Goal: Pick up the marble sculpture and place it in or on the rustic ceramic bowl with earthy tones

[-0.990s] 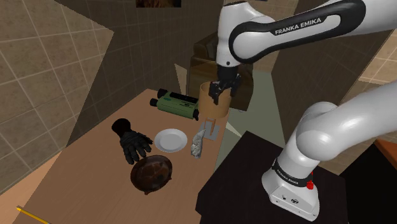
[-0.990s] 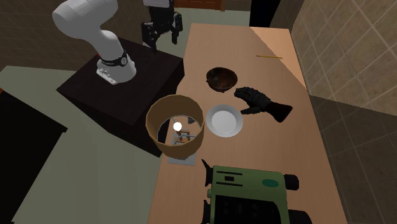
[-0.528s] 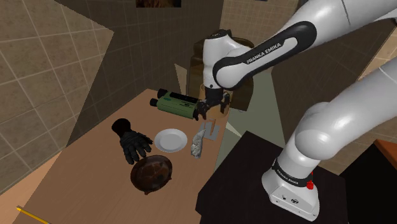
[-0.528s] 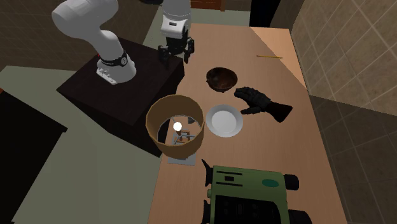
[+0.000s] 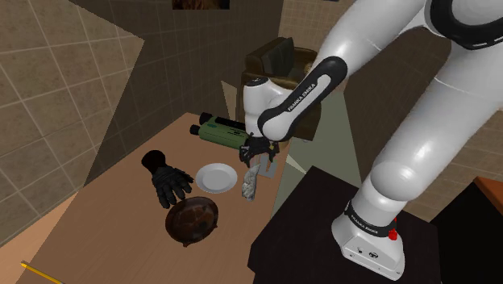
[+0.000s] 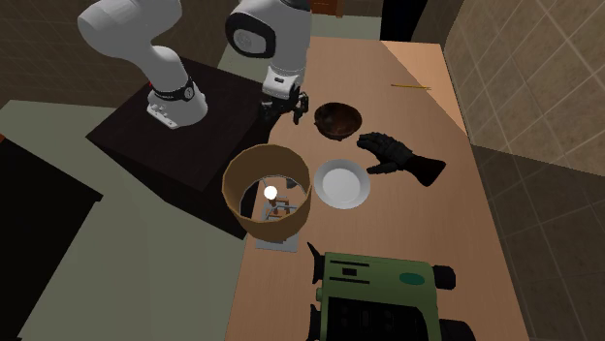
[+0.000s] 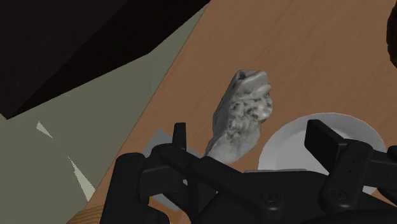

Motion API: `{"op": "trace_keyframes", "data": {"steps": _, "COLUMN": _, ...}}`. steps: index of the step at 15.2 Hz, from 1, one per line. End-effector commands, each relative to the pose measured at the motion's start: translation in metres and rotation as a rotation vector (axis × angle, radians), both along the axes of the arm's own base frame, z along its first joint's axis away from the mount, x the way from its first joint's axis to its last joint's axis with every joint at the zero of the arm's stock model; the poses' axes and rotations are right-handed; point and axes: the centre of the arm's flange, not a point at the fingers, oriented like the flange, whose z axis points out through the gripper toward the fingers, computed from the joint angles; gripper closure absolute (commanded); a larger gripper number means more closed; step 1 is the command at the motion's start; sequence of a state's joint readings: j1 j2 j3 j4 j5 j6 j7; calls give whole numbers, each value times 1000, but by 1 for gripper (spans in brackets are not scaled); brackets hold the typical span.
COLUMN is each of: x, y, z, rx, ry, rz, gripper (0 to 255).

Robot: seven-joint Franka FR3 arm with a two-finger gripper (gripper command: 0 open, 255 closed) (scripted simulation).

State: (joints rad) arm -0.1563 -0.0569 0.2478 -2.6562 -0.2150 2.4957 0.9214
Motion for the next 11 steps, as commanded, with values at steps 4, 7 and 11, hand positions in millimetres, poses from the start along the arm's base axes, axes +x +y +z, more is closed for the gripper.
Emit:
{"op": "trace_keyframes", "data": {"steps": 4, "x": 24, "y": 1, "z": -65, "rx": -14, "ry": -6, "rz": -106, "gripper": 0}}
{"op": "trace_keyframes", "data": {"steps": 7, "x": 38, "y": 1, "z": -102, "rx": -23, "ry": -8, "rz": -169, "gripper": 0}}
{"op": "trace_keyframes", "data": {"steps": 11, "x": 50, "y": -2, "z": -141, "rx": -32, "ry": -11, "rz": -225, "gripper": 0}}
